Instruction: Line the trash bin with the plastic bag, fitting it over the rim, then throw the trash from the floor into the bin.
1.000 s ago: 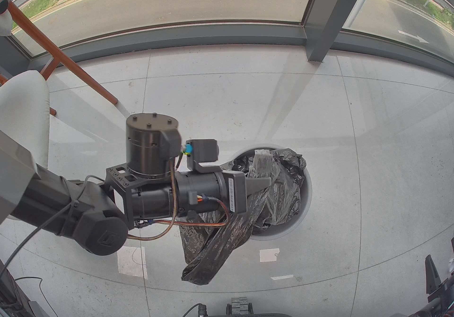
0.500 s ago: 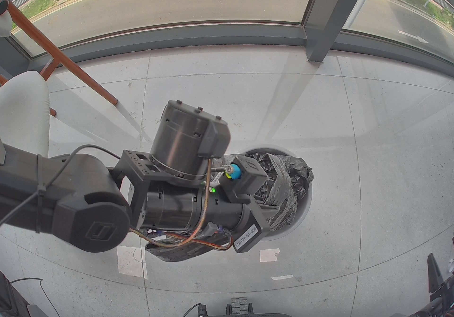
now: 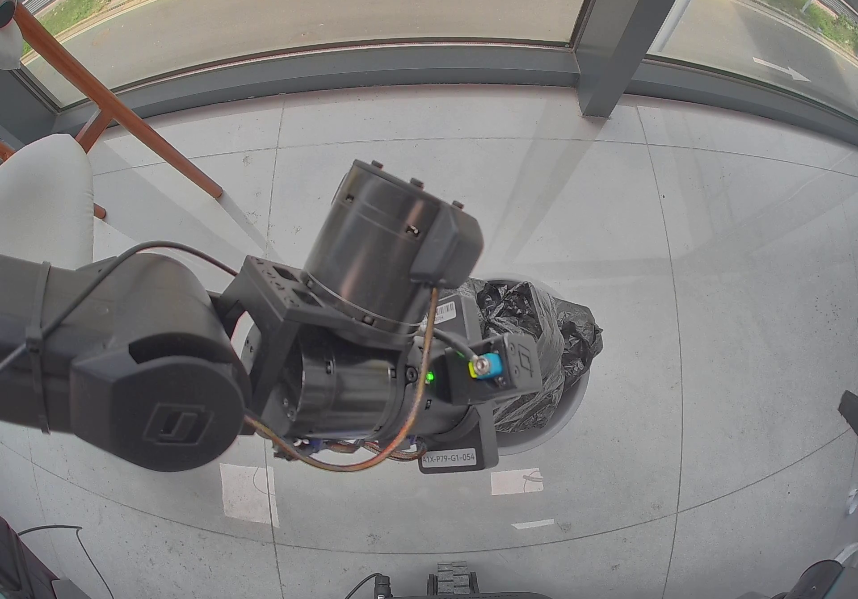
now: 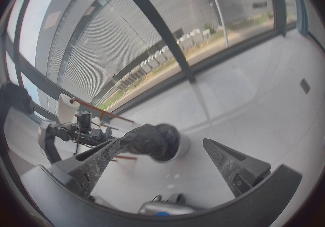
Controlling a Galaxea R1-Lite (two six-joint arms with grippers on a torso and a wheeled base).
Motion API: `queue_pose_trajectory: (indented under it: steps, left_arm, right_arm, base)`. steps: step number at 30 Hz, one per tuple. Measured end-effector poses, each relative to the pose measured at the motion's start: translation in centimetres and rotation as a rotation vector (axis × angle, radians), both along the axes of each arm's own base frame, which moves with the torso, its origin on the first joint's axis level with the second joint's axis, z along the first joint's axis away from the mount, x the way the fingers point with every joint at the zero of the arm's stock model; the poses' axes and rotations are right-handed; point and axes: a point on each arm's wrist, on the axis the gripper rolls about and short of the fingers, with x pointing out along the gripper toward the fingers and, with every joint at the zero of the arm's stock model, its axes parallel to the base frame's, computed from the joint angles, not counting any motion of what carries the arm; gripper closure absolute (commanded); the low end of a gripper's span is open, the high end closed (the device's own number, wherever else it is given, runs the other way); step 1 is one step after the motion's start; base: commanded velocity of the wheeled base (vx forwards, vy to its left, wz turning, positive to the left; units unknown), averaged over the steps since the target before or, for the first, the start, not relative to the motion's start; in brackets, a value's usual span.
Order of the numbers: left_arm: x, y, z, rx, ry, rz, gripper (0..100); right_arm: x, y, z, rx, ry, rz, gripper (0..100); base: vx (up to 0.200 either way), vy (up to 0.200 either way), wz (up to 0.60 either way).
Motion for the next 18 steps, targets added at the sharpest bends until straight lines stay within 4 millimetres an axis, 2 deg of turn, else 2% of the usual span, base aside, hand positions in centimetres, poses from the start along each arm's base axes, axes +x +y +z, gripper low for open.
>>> queue_pose_trajectory:
  steps: [5,8,9,13,18]
  left_arm:
    - [-0.2,-0.2,0.0,0.148,-0.150,-0.061,100]
    - [-0.5,-0.4,-0.3,0.211,-0.196,-0.077,100]
    - [-0.8,-0.4,-0.5,0.245,-0.218,-0.082,100]
    - [-1.7,-0.9,-1.0,0.333,-0.276,-0.081,100]
    - [-2.9,-1.4,-1.3,0.393,-0.335,-0.064,100]
  right_arm:
    - [3.5,2.2,2.8,0.016,0.222,0.144,0]
    - [5.6,3.7,3.8,0.008,0.335,0.193,0]
    - [6.9,4.7,4.2,0.000,0.397,0.213,0]
    - [10.9,7.5,4.1,-0.033,0.564,0.241,0]
    - [14.8,10.3,3.4,-0.065,0.684,0.253,0]
  base:
    - [0.000,0.000,0.00]
    - [0.000,0.000,0.00]
    - [0.000,0.000,0.00]
    - [0.000,0.000,0.00]
    - [0.000,0.000,0.00]
